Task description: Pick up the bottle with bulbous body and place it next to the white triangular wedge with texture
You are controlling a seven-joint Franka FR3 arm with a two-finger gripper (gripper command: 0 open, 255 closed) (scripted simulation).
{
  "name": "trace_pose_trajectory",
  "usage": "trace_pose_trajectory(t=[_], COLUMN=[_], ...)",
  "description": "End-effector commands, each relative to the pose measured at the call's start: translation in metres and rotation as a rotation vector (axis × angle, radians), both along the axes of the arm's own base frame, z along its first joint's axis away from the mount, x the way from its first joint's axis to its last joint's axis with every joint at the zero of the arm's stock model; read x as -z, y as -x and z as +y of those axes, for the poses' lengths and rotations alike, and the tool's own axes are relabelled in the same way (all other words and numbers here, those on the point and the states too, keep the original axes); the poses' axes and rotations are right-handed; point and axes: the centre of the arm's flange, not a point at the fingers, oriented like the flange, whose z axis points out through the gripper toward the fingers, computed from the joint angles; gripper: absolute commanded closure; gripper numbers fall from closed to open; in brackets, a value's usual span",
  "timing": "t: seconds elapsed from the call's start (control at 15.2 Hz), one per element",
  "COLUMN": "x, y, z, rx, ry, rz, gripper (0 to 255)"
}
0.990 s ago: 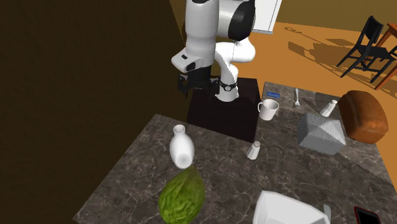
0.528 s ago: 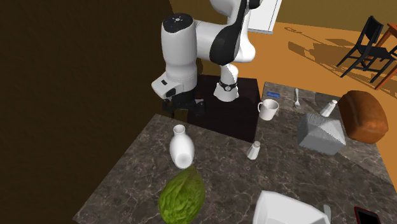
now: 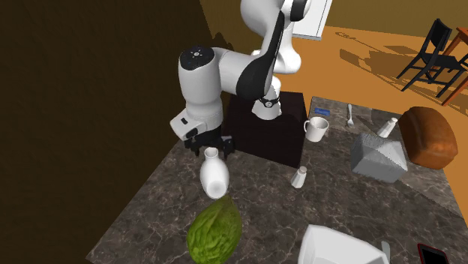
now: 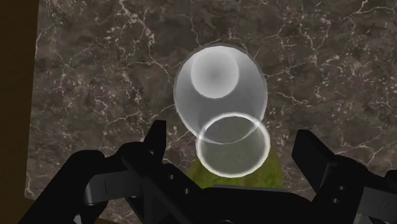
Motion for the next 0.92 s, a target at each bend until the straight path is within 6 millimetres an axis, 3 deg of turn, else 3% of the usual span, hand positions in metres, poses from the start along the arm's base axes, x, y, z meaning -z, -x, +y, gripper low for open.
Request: trace_pose_trajectory(t=[0.0,0.13,0.59,0.66,0.86], x=[0.0101,0.0184,0.0183,0.0183,0.0183], y=[-0.0012,-0.0008,-0.0009,-0.0009,-0.0009], z=[-0.0005,-0.0006,-0.0006,-0.0006,-0.0006], rx=[0.000,0.000,0.000,0.000,0.000], ry=[0.000,0.000,0.000,0.000,0.000], rz=[-0.001,-0.001,-0.001,-0.001,-0.001], gripper=[0,0,0,255,255])
